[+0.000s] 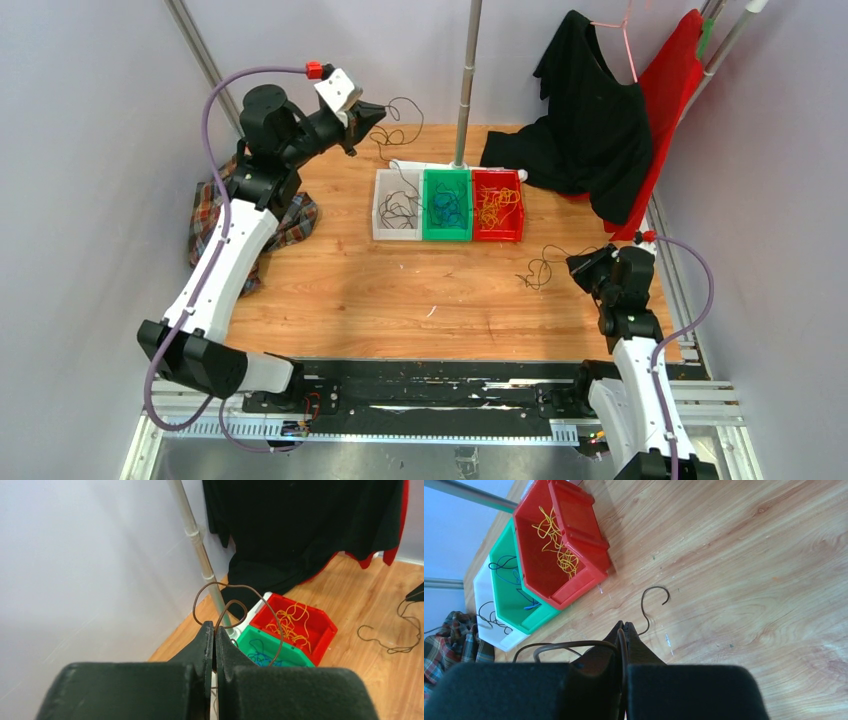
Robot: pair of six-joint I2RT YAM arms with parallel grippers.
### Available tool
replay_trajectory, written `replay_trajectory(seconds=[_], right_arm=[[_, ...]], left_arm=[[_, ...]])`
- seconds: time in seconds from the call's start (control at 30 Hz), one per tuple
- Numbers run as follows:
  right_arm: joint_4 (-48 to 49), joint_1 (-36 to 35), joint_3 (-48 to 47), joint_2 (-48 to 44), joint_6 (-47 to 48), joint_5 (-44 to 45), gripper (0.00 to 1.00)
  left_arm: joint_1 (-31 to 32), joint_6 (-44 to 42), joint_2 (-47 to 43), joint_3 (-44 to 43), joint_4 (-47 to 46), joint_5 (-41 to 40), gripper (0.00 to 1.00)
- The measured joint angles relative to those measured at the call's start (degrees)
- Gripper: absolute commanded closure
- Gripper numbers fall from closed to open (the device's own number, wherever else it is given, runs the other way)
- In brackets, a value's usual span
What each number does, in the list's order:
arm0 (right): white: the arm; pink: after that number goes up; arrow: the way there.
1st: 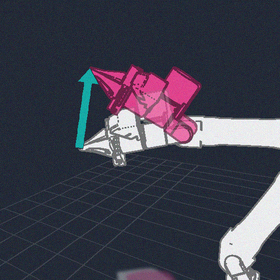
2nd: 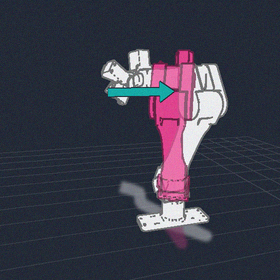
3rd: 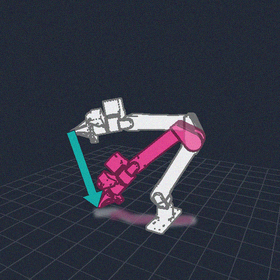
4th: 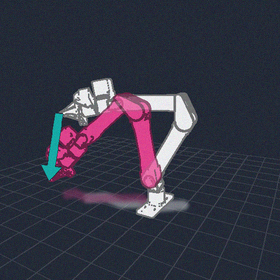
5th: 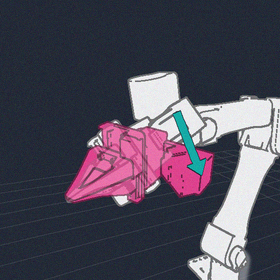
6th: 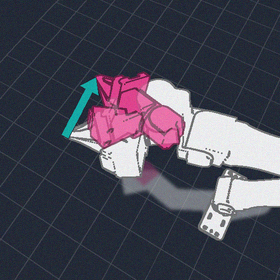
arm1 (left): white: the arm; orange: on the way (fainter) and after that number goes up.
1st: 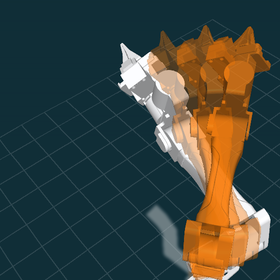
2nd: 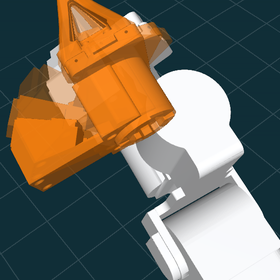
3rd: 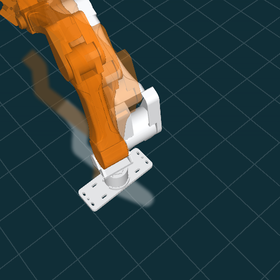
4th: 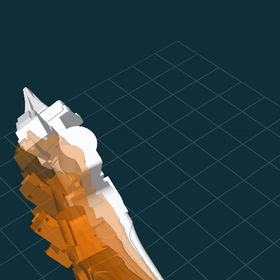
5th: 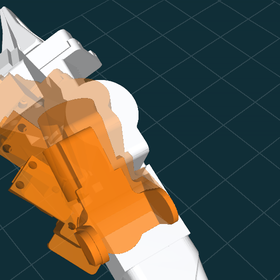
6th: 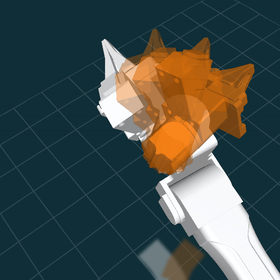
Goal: Untangle the cables
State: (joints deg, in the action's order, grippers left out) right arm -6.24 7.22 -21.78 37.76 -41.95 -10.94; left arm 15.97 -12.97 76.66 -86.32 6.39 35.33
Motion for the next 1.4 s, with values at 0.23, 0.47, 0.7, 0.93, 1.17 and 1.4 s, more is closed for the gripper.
replay_trajectory(seconds=[0.23, 0.47, 0.7, 0.93, 1.17, 1.4], right_arm=[[-0.2, 0.0, 0.0, -1.8, 1.4, 0.5, 0.99], [-1.1, 0.0, 0.0, -3.8, 2.6, 1.7, 0.99], [-1.1, 0.0, 0.2, -3.5, 2.6, 1.9, 0.99], [-1.1, 0.0, 0.2, -2.9, 2.6, 1.9, 0.99], [-1.1, 0.0, 0.2, -2.9, 2.6, 1.9, 1.0], [-1.6, 0.0, 0.2, -3.6, 2.9, 2.1, 0.99]], left_arm=[[0.2, -2.3, 6.1, -0.3, -1.2, -1.2, 1.0], [1.4, -3.1, 11.4, -0.8, -1.2, -2.5, 1.0], [1.8, -2.7, 12.7, -3.8, -2.1, -3.7, 1.0], [1.9, -3.0, 12.6, -6.6, -4.6, -5.0, 1.0], [1.9, -4.1, 12.6, -6.6, -8.5, -9.4, 1.0], [1.9, -4.3, 12.6, -4.9, -10.2, -9.5, 1.0]])
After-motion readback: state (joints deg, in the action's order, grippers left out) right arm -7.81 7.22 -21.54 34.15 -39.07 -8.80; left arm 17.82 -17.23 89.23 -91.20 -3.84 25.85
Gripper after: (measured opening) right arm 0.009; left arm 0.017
